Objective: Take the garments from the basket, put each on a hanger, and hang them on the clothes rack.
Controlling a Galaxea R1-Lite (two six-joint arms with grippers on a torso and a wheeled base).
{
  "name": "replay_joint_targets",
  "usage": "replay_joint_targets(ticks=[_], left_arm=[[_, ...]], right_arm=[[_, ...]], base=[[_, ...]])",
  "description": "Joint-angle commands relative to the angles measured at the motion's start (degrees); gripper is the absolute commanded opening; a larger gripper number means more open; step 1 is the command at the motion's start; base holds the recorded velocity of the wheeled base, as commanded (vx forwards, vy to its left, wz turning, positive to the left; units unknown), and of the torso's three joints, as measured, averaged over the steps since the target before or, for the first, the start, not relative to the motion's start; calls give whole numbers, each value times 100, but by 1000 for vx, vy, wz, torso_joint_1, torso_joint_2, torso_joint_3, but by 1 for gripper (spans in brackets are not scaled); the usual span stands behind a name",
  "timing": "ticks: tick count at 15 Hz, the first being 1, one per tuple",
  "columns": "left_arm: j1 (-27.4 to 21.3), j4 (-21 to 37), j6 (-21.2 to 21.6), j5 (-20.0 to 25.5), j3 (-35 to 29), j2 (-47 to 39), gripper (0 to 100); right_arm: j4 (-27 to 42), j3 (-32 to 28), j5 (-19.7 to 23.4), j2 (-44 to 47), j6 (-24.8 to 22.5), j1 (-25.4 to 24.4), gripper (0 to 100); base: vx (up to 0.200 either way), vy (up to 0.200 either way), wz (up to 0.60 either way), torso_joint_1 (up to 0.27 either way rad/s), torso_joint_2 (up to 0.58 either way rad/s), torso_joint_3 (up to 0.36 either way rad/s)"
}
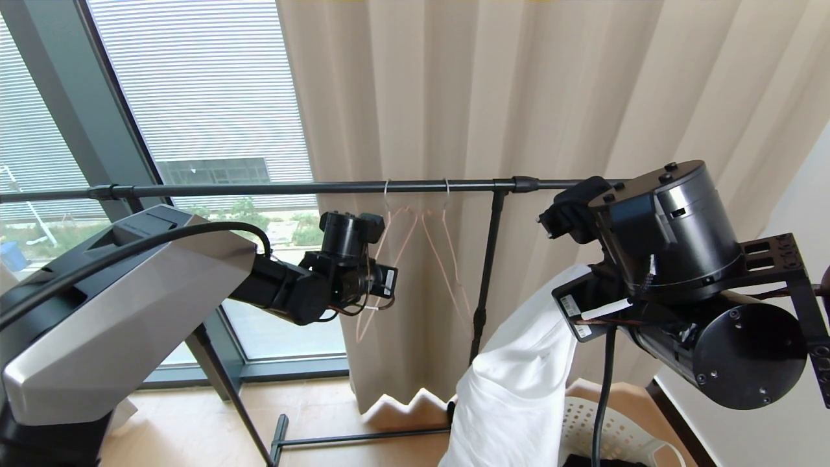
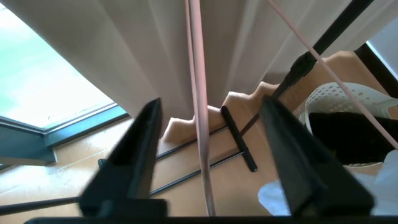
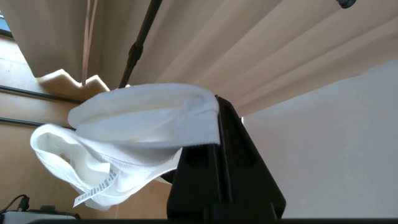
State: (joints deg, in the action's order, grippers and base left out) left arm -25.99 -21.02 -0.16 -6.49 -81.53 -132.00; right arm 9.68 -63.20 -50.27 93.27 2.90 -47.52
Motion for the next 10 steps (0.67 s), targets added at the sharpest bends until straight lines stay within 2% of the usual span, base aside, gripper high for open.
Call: replay_joint_targets(ticks=[1, 8, 10], left_arm=[[-3, 1, -11, -11, -3, -10, 0], [33, -17, -11, -19, -3, 25, 0], [33, -17, -2, -169, 41, 289, 0]], right_arm=[[-1, 9, 0, -2, 0, -3, 0], [-1, 9, 0, 7, 0, -3, 0], [-1, 9, 0, -11, 0, -3, 0]], base=[[0, 0, 0, 0, 0, 0], [0, 0, 0, 0, 0, 0], [0, 0, 0, 0, 0, 0]])
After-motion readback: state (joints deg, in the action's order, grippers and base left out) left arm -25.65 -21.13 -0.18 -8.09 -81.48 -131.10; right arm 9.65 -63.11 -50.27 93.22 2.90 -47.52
